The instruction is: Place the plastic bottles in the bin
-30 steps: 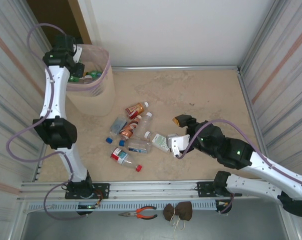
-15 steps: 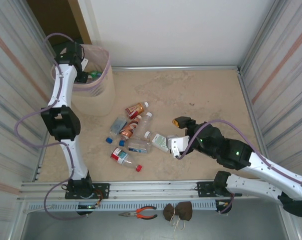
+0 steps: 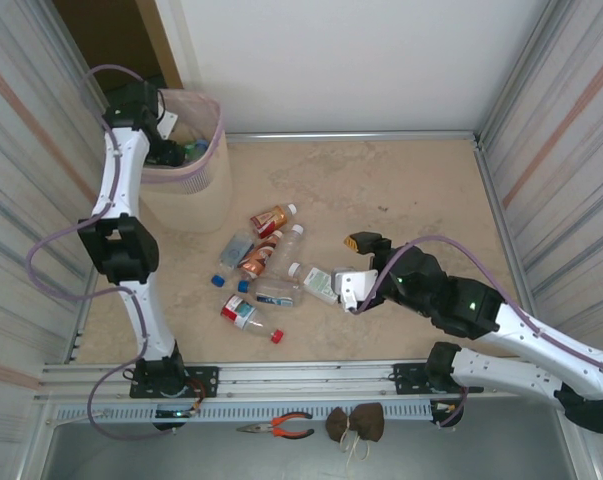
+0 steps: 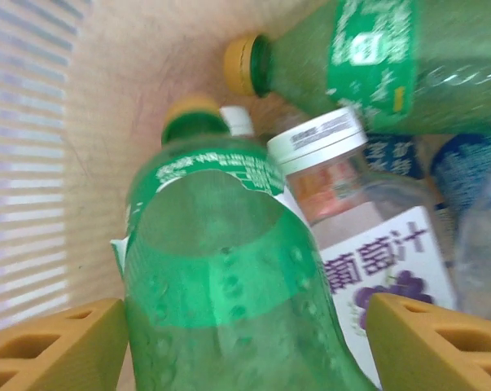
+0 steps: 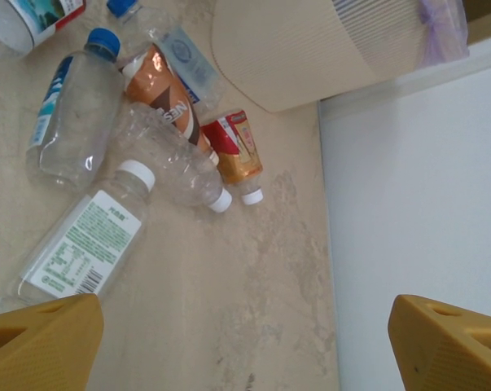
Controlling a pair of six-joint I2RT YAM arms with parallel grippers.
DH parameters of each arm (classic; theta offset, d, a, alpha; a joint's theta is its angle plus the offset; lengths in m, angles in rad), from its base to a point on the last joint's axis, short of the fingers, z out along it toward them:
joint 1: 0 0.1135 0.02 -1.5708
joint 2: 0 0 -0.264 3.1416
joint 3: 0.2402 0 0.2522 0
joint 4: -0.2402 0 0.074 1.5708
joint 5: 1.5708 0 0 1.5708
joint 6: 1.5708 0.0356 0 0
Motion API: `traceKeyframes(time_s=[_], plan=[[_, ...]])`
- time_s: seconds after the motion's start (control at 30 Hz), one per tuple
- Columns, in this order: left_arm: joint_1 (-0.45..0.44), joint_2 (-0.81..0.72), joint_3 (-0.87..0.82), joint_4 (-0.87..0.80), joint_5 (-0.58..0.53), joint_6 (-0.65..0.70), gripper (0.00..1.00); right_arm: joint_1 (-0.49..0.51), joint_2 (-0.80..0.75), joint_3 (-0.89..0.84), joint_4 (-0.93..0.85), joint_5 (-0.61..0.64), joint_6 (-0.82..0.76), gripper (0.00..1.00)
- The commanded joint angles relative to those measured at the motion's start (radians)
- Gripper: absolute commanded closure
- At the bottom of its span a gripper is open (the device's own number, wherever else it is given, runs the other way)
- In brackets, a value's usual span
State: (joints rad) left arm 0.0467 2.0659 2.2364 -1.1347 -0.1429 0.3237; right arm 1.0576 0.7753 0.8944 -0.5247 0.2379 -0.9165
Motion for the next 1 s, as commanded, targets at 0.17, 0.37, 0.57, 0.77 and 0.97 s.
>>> traceKeyframes(time_s=[0.17,0.37,0.57,0.77,0.97], plan=[[0.010,-0.146,0.047,-0.057,0.192,-0.057,0.22,-0.042,0.052,0.085,0.002,-0.013,0.346,0.06],[0.025,-0.211,0.031,-0.060,0.322,-0.104,0.22,-0.133,0.148,0.135,0.005,-0.010,0.706,0.05],[0.027,-0.279,-0.012,-0.026,0.553,-0.199,0.25,-0.293,0.248,0.182,-0.069,-0.092,1.022,0.09],[0.025,-0.438,-0.268,0.222,0.794,-0.372,0.27,-0.398,0.309,0.166,-0.098,-0.199,1.101,0.17],[0.020,-0.603,-0.561,0.547,0.942,-0.581,0.27,-0.408,0.408,0.182,-0.151,-0.304,1.082,0.20]])
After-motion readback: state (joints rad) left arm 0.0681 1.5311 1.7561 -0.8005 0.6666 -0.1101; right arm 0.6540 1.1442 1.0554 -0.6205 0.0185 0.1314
